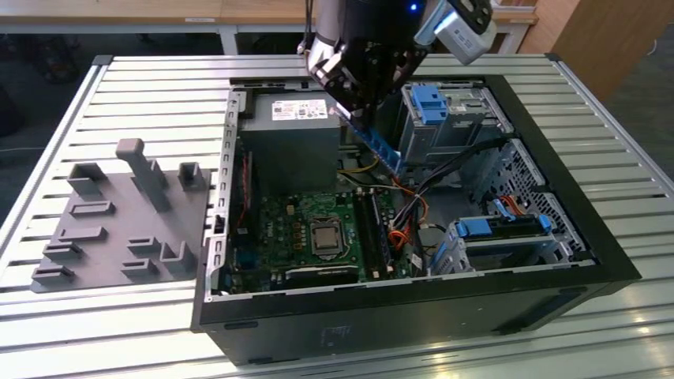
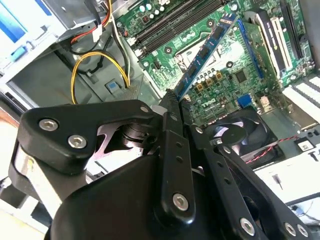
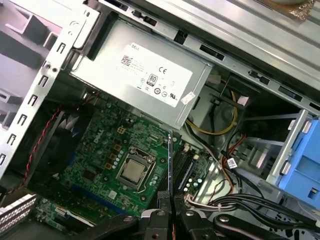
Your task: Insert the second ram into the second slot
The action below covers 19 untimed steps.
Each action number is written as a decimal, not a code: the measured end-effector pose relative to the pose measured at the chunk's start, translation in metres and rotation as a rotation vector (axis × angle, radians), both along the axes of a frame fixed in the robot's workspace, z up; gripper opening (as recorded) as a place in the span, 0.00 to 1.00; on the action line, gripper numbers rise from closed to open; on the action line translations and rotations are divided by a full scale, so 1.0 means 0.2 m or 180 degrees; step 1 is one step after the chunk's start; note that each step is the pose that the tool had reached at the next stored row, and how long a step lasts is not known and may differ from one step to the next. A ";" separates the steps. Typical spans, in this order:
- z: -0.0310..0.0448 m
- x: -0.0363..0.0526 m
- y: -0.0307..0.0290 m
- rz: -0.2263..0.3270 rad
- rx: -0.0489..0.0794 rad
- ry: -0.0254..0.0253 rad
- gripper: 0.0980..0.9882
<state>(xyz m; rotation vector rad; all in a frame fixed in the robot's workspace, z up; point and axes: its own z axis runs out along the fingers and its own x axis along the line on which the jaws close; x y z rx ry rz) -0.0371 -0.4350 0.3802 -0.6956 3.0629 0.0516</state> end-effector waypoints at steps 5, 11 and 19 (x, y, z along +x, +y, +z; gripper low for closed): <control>-0.001 0.000 0.000 -0.0158 -0.0003 0.0000 0.04; -0.001 0.000 0.000 -0.0373 -0.0004 0.0000 0.04; -0.002 0.000 0.000 -0.0742 -0.0009 0.0000 0.04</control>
